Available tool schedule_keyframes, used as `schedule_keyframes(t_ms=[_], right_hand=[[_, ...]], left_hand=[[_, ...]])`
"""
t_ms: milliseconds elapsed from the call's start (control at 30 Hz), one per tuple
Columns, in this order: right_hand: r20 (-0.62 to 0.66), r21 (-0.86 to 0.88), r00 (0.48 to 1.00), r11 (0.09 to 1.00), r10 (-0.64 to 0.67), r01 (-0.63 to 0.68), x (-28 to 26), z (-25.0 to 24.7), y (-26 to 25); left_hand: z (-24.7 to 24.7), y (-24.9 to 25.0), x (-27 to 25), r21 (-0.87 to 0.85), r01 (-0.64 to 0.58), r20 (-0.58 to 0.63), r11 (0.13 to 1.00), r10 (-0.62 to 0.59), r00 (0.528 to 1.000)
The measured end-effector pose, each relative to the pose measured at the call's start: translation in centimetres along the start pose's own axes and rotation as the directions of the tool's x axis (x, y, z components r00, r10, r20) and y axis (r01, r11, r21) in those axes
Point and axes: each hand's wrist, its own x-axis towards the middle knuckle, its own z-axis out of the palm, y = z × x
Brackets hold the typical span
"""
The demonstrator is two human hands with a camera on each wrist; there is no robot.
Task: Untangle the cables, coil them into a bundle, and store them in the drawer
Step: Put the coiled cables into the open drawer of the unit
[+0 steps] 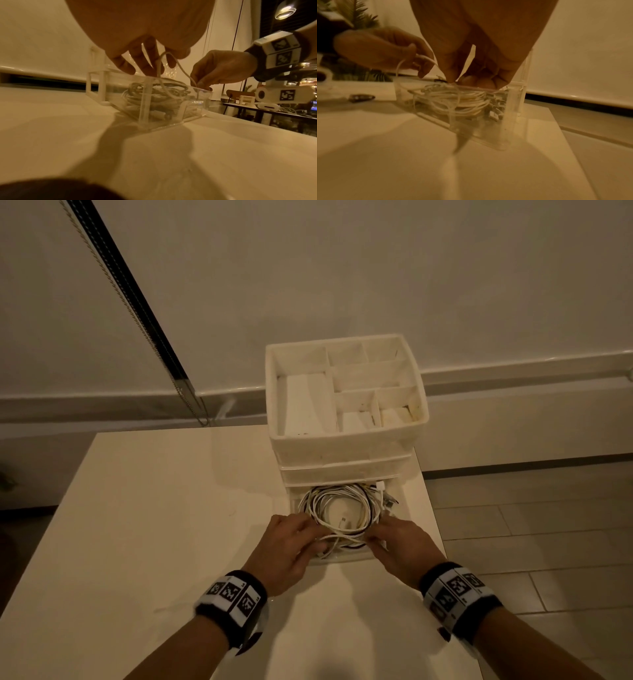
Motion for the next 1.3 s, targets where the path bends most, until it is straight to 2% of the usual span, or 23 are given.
schedule_keyframes(t_ms=[133,300,400,467,567,667,700,767,833,900,967,1033,1100,1167,1200,1233,1300], right_hand=[[0.084,-0.060,0.996,0.998,0.013,-0.008,0.1,-0.7,-0.1],[0.040,-0.087,0.967,0.965,0.252,-0.248,1.6,-1.1,-1.0],[-0.005,-0.008,0.949,0.949,0.316,-0.316,2.1,-1.4,-1.8],[-0.043,0.127,0.933,0.928,0.358,-0.350,2.4,-1.6,-2.1],[-0.010,0.216,0.893,0.873,0.449,-0.437,3.5,-1.5,-2.2],[0.004,0.277,0.822,0.790,0.569,-0.548,5.1,-1.1,-1.8],[-0.006,0.294,0.803,0.768,0.596,-0.569,5.5,-1.1,-1.6],[-0.038,0.322,0.768,0.736,0.639,-0.596,6.1,-0.9,-1.5],[-0.067,0.353,0.739,0.708,0.671,-0.611,6.4,-0.6,-1.5],[-0.082,0.420,0.704,0.665,0.706,-0.617,6.5,-0.2,-1.5],[-0.110,0.483,0.680,0.637,0.725,-0.601,6.4,0.3,-1.5],[-0.153,0.544,0.666,0.624,0.730,-0.560,6.2,0.7,-1.6],[-0.177,0.619,0.659,0.604,0.731,-0.503,5.9,1.1,-1.9],[-0.164,0.673,0.662,0.574,0.731,-0.467,5.4,1.0,-2.3],[-0.145,0.688,0.673,0.563,0.725,-0.458,5.1,0.9,-2.4],[-0.140,0.688,0.692,0.572,0.708,-0.447,4.8,0.8,-2.3],[-0.185,0.647,0.749,0.653,0.636,-0.394,3.9,0.2,-1.7]], left_hand=[[-0.5,-1.5,-1.0,0.120,-0.102,0.093,0.987,0.091,0.991],[0.3,-1.0,1.4,0.217,0.075,-0.030,0.973,-0.070,0.997],[0.9,-0.5,2.3,0.093,0.152,-0.147,0.984,-0.137,0.980],[1.0,-0.2,2.8,-0.037,0.312,-0.195,0.949,-0.313,0.929],[1.2,0.2,4.1,0.043,0.518,-0.177,0.854,-0.504,0.845],[1.5,0.5,5.3,-0.019,0.658,-0.217,0.753,-0.645,0.733],[1.7,0.5,5.6,-0.017,0.681,-0.235,0.732,-0.665,0.709],[2.5,0.5,5.8,0.011,0.697,-0.277,0.717,-0.667,0.691],[3.2,0.3,5.7,-0.072,0.695,-0.326,0.715,-0.675,0.662],[3.5,0.3,5.4,-0.198,0.622,-0.358,0.758,-0.646,0.674],[3.2,0.4,4.7,-0.248,0.528,-0.322,0.813,-0.583,0.746],[2.6,0.4,4.0,-0.192,0.479,-0.210,0.857,-0.513,0.833],[2.3,0.1,3.2,-0.005,0.456,-0.099,0.890,-0.454,0.886],[2.6,0.1,3.1,0.161,0.442,-0.051,0.883,-0.439,0.897],[2.7,0.3,3.3,0.181,0.461,-0.056,0.869,-0.459,0.887],[2.8,0.5,3.6,0.162,0.489,-0.076,0.857,-0.483,0.872],[2.8,1.0,3.9,0.055,0.529,-0.142,0.847,-0.518,0.843]])
